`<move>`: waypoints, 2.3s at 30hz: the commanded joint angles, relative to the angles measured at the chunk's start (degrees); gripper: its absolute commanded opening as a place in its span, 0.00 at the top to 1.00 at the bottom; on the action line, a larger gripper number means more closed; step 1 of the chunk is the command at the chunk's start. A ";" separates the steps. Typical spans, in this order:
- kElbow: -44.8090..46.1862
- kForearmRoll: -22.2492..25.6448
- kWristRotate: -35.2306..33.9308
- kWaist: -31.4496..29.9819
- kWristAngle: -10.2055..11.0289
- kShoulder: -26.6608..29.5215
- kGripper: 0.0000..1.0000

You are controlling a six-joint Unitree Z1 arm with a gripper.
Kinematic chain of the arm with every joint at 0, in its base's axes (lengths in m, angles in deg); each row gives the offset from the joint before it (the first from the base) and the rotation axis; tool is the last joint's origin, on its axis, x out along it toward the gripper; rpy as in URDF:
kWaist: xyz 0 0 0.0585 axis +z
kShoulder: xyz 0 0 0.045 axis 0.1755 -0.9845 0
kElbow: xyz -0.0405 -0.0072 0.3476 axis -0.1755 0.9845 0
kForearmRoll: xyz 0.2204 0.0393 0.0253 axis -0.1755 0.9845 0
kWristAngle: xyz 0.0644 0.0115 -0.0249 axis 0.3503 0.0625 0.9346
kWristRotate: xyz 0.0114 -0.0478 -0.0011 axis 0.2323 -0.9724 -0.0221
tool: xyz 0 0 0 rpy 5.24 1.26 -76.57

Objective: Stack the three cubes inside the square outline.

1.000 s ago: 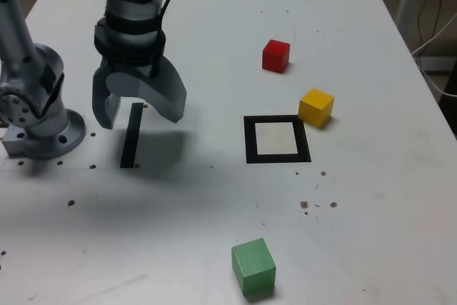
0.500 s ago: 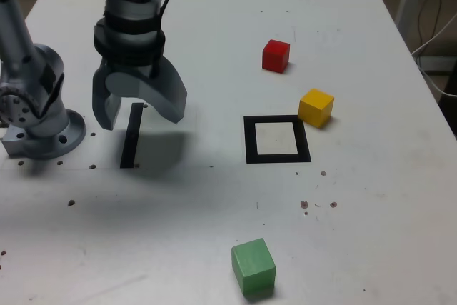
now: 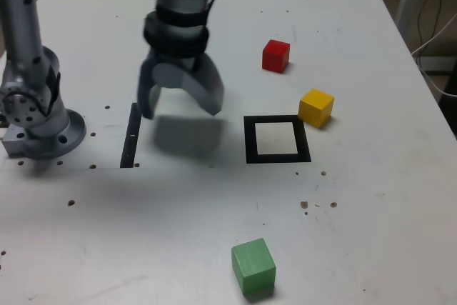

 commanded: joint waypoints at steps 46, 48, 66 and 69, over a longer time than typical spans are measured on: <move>-44.06 10.69 29.61 15.71 10.35 -24.98 0.07; -44.65 11.24 29.61 15.63 10.35 -25.72 0.09; -47.44 14.01 27.81 13.52 12.45 -27.46 0.69; -47.74 14.54 27.80 13.48 12.46 -27.68 0.69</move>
